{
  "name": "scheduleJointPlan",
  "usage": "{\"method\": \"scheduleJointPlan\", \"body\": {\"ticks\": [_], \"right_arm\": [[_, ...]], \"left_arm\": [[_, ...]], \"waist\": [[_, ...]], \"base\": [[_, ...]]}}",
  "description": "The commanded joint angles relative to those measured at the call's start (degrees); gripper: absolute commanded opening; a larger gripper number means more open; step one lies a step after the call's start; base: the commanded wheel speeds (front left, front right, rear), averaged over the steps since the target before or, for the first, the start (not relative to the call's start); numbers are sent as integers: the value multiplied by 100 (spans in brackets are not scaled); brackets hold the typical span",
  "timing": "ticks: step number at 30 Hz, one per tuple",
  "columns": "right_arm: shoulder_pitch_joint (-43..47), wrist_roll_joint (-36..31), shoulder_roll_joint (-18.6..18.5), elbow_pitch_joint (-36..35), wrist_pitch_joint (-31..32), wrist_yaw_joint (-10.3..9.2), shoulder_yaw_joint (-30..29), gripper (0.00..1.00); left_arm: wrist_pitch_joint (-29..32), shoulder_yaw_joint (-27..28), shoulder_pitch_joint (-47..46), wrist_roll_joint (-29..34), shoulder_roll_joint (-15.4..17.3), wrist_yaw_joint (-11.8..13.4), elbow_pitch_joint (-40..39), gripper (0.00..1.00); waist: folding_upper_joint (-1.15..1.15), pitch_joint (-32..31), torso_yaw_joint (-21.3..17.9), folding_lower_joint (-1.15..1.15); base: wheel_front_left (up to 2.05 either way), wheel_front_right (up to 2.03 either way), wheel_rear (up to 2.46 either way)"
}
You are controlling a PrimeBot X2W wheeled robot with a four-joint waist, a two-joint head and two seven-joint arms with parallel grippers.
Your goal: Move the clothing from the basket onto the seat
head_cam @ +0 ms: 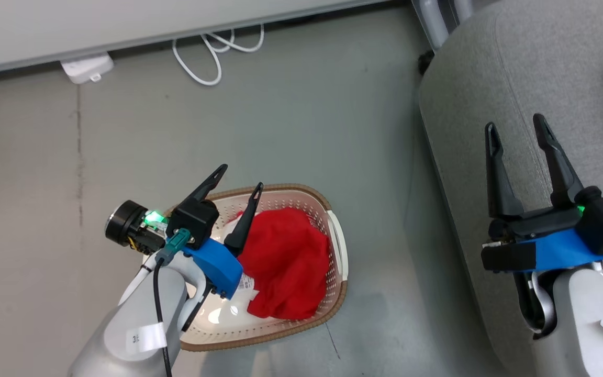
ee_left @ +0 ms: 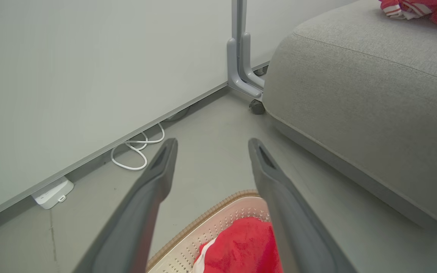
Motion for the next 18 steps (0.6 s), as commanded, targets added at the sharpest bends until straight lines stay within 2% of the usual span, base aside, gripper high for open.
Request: {"method": "scheduleJointPlan", "body": {"ticks": [1,11,18], "right_arm": [[-198,-17,34,-68,-18,1,13,100],[-712,-34,96,-318,-18,1,-23,100],[-1004,-34,111,-538,-19,1,-83,100]], "left_arm": [[-16,-224,-290,-72,116,-5,212,100],[-16,-1502,-1292,-336,527,-6,1391,100],[-15,-2269,-1856,-565,667,-6,2109,100]], "waist": [[0,554,-347,-1],[0,1647,-694,-1],[0,2317,-870,-1]], "base": [[0,0,0],[0,0,0],[0,0,0]]}}
